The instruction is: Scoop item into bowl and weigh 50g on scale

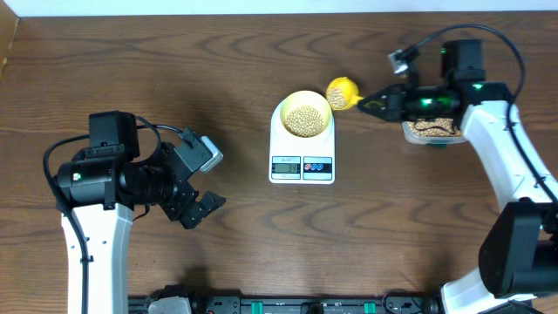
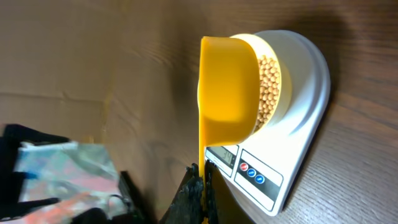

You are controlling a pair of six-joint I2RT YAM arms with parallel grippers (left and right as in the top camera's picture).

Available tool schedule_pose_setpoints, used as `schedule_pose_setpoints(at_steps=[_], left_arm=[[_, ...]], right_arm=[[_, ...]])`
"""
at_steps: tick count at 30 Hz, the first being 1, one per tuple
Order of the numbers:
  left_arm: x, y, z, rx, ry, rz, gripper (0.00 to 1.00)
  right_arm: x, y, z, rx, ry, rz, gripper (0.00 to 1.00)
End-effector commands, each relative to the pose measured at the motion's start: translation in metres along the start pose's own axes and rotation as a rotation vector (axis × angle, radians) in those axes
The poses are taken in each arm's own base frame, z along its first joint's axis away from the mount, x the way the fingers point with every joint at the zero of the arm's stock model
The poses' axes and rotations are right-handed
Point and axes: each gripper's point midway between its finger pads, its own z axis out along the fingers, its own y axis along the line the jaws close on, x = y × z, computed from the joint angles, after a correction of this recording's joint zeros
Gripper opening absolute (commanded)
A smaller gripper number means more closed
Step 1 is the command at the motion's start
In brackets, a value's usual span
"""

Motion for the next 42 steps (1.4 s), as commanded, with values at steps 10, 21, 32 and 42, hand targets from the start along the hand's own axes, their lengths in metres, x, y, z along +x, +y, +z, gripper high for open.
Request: schedule_pose_setpoints(at_steps=[10,21,32,42], left_arm=[[0.003,0.0,0.001,0.003,0.005,0.016,0.98],[0.003,0.0,0.001,0.003,0.005,0.016,0.98],[0.003,0.0,0.001,0.003,0.005,0.016,0.98],[0.003,0.0,0.002,0.003,0.006,0.016,0.98]], right_arm=[[-0.002,-0.002,0.044,0.264,0.032,-0.339,0.01],[-0.001,0.007,0.053,0.371,0.043,-0.49,0.01],[-0.004,0.015,0.051,0.456,0.032,-0.577,0.01],[-0.005,0.016,0.051,0.455,0.031,-0.578,0.01]])
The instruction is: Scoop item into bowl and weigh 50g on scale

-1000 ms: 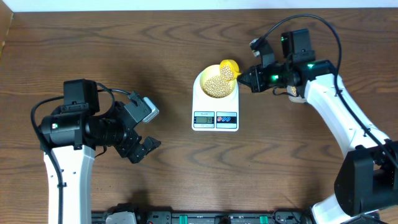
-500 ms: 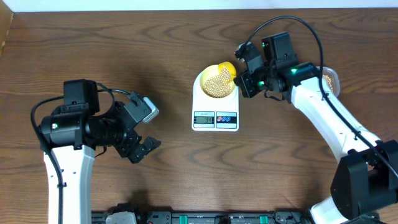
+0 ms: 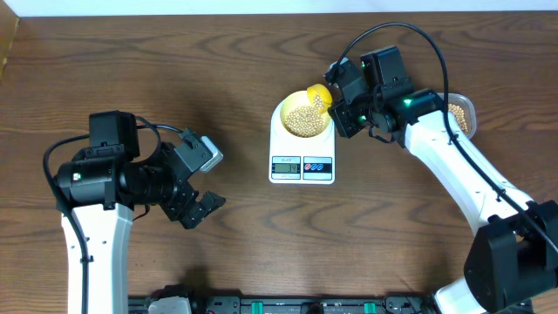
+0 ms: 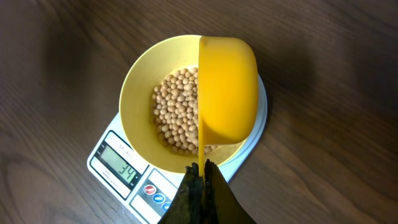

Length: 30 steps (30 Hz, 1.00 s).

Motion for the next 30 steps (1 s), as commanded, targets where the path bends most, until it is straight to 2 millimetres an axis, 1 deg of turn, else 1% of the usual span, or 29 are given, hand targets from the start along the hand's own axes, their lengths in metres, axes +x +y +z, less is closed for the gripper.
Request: schedule_pose_setpoints(at_steps=[1,8,10,16,18,21,30], left_arm=[[0.003,0.0,0.002,0.003,0.006,0.016,0.98],[0.003,0.0,0.002,0.003,0.006,0.016,0.98],[0.003,0.0,0.002,0.003,0.006,0.016,0.98],[0.003,0.0,0.002,0.003,0.006,0.016,0.98],[0.003,0.0,0.002,0.003,0.006,0.016,0.98],[0.003,0.0,0.002,0.003,0.006,0.016,0.98],[0.003,0.0,0.002,0.003,0.006,0.016,0.98]], right_arm=[[-0.019,0.005,-0.016,0.007,-0.056,-0.039,0.01],[-0.028,0.01,-0.029,0.008,-0.093,-0.051,0.01],[-0.024,0.016,-0.027,0.003,-0.073,-0.063,0.01],[-0.025,0.019,-0.026,0.026,-0.068,-0.081,0.01],[-0.024,0.019,-0.026,0.026,-0.066,-0.08,0.01],[-0.024,0.012,-0.026,0.067,-0.062,-0.079,0.01],[-0.024,0.012,-0.026,0.069,-0.061,-0.122,0.01]])
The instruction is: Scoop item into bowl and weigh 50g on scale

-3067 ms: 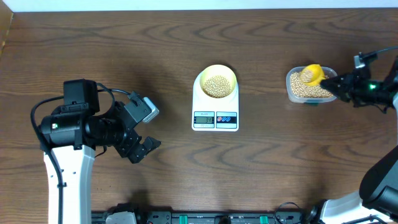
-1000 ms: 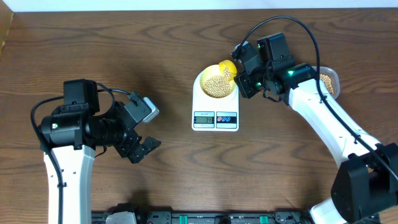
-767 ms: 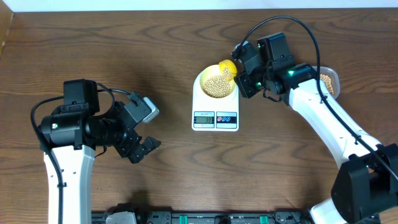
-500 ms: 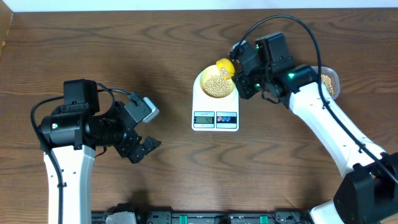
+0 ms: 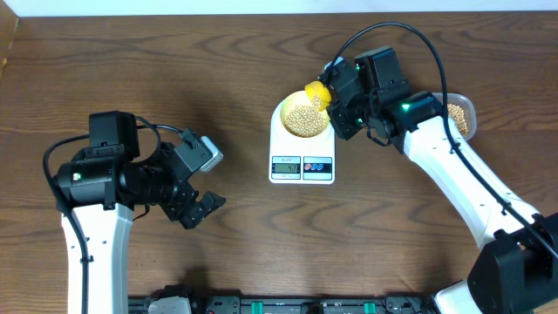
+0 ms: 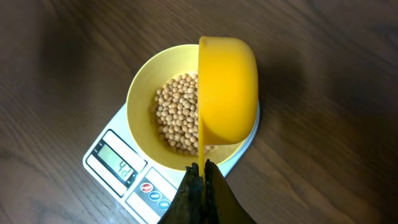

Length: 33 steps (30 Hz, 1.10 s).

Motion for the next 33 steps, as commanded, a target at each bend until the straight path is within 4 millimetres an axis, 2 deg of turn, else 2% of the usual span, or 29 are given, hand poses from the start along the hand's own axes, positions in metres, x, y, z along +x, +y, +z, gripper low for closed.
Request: schedule_pose_setpoints(at_steps=[1,7,12,21,24,27,28,30,32,33], left_arm=[[0.003,0.0,0.002,0.003,0.006,0.016,0.98],[0.003,0.0,0.002,0.003,0.006,0.016,0.98],[0.003,0.0,0.002,0.003,0.006,0.016,0.98],[0.003,0.0,0.002,0.003,0.006,0.016,0.98],[0.003,0.0,0.002,0.003,0.006,0.016,0.98],[0.003,0.0,0.002,0.003,0.006,0.016,0.98],[0.003,0.0,0.002,0.003,0.006,0.016,0.98],[0.003,0.0,0.002,0.003,0.006,0.016,0.98],[0.003,0.0,0.002,0.003,0.006,0.016,0.98],[0.003,0.0,0.002,0.003,0.006,0.016,0.98]], right_arm=[[-0.016,0.001,-0.012,0.014,-0.046,-0.058,0.01],[-0.018,0.011,-0.01,0.008,-0.046,-0.196,0.01],[-0.023,0.001,-0.011,0.075,-0.058,-0.203,0.01],[-0.03,-0.003,-0.014,0.098,-0.083,-0.196,0.01],[-0.032,-0.022,-0.029,0.165,-0.1,-0.094,0.01],[-0.029,-0.047,-0.058,0.238,-0.121,0.005,0.01],[-0.023,-0.062,-0.078,0.277,-0.129,0.07,0.01],[-0.012,-0.08,-0.099,0.314,-0.126,0.151,0.01],[0.007,-0.102,-0.12,0.359,-0.111,0.263,0.01],[0.023,-0.119,-0.134,0.393,-0.096,0.359,0.01]])
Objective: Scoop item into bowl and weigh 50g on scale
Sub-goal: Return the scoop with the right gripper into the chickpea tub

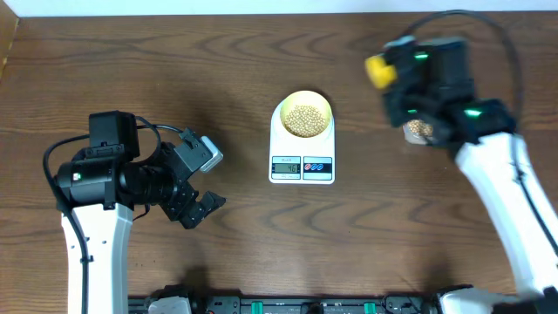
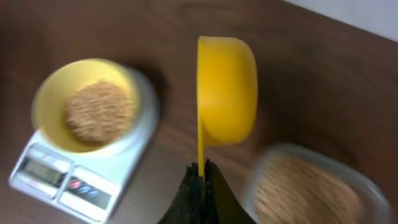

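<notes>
A yellow bowl (image 1: 302, 115) of beige beans stands on the white scale (image 1: 302, 153) at the table's middle; it shows blurred in the right wrist view as the bowl (image 2: 90, 106) on the scale (image 2: 68, 174). My right gripper (image 2: 202, 169) is shut on the thin handle of a yellow scoop (image 2: 227, 90), held in the air between the scale and a clear tub of beans (image 2: 311, 190). Overhead, the scoop (image 1: 377, 70) is right of the bowl, near the tub (image 1: 418, 131). My left gripper (image 1: 207, 202) hangs open at the left, far from the scale.
The dark wooden table (image 1: 261, 253) carries only the scale and the bean tub. My left arm (image 1: 96, 187) occupies the left side. A black rail (image 1: 288, 305) runs along the front edge.
My right gripper has moved the scoop from over the bowl to the right, off the scale and toward the bean tub. The left arm has not moved.
The scoop was first held beside the bowl, near the tub. Then it was tipped over the bowl with the scale reading 34, then still over it at about 42. Now it is away to the right by the tub.
</notes>
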You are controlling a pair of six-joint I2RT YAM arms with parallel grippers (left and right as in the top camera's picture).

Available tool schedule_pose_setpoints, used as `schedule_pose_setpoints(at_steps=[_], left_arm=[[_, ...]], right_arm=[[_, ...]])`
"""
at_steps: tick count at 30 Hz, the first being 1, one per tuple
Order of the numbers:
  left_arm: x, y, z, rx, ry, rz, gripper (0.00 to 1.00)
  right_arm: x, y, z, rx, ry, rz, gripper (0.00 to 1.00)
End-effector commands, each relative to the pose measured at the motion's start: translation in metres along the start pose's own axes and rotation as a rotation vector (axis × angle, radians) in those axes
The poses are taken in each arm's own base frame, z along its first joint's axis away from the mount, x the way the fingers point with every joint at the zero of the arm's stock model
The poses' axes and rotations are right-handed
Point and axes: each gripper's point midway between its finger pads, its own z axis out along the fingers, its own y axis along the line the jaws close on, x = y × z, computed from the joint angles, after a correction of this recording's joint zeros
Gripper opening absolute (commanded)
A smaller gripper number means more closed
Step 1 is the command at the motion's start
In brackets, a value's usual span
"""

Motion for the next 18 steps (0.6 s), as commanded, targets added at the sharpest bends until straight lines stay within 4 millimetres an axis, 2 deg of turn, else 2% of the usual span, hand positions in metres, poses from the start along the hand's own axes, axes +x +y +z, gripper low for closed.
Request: schedule_pose_setpoints(at_steps=[1,2,5,10,13,18], left_arm=[[0.003,0.0,0.002,0.003,0.006,0.016,0.98],[0.003,0.0,0.002,0.003,0.006,0.016,0.98],[0.003,0.0,0.002,0.003,0.006,0.016,0.98],[0.003,0.0,0.002,0.003,0.006,0.016,0.98],[0.003,0.0,0.002,0.003,0.006,0.016,0.98],[0.003,0.0,0.002,0.003,0.006,0.016,0.98]], right_arm=[[0.013,-0.053,-0.026,0.107,0.01,0.246,0.01],[0.022,-0.069,-0.03,0.137,0.028,0.34,0.01],[0.048,-0.092,-0.035,0.185,0.09,0.502,0.01],[0.08,-0.111,-0.037,0.298,0.207,0.515,0.01],[0.1,-0.118,-0.029,0.391,0.31,0.479,0.01],[0.11,-0.112,-0.001,0.388,0.388,0.443,0.01]])
